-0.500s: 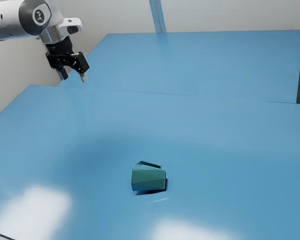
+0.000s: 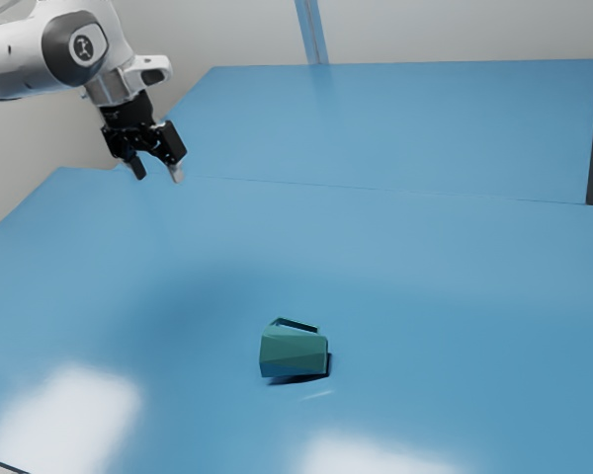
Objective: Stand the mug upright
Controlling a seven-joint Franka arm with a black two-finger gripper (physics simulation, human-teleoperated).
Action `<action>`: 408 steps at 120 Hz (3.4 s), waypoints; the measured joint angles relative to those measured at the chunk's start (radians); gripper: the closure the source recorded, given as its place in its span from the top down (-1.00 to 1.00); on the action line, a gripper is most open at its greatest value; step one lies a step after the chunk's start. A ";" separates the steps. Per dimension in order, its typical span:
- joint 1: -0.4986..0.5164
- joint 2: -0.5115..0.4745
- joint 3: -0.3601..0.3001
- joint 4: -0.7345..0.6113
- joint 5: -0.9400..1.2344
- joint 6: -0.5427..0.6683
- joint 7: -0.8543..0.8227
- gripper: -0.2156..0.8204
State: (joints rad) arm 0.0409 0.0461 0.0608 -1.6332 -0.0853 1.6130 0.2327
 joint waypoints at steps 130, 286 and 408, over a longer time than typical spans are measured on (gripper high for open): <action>-0.042 -0.199 -0.053 -0.884 -0.796 0.545 0.152 0.58; -0.045 -0.105 -0.130 -0.863 -1.137 0.509 0.578 -0.84; -0.018 -0.150 -0.117 -0.529 0.037 0.457 0.247 -0.93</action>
State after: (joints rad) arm 0.0230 -0.1037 -0.0566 -2.1623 -0.0482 2.0698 0.4801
